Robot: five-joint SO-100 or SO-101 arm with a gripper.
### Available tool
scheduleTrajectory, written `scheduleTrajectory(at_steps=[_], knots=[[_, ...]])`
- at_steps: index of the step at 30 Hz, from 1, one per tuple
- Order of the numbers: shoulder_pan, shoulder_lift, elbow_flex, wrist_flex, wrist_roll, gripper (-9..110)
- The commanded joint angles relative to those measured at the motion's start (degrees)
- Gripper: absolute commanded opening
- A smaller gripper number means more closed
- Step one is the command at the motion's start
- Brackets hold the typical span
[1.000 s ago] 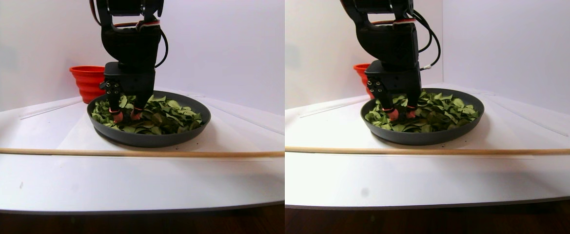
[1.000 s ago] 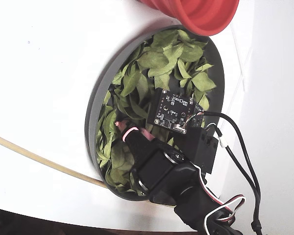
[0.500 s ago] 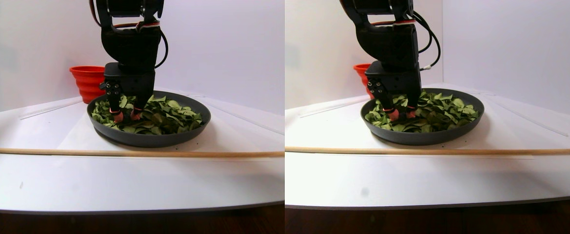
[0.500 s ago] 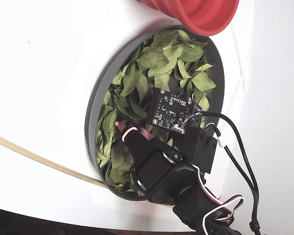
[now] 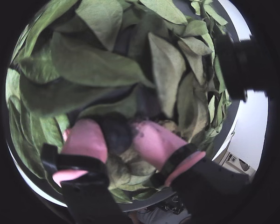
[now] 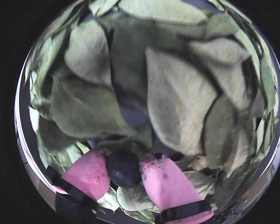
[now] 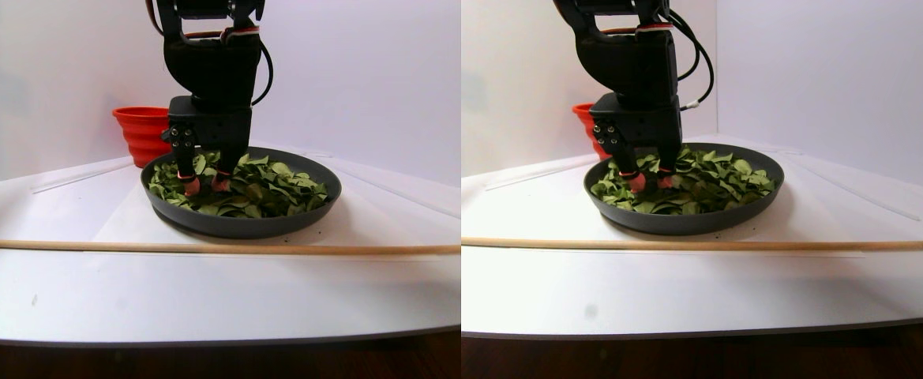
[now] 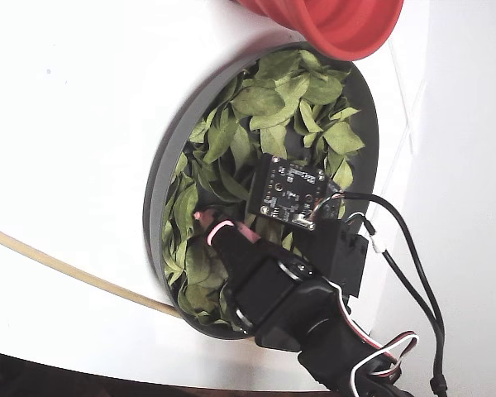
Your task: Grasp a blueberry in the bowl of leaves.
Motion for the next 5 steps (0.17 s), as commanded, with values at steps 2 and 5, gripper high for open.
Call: scheduleTrajectory(at_steps=[2, 5], knots=[[-0.3, 6.9, 0.1, 0.6, 0.4, 12], [-0.4, 7.8, 0.1, 1.3, 0.5, 12]])
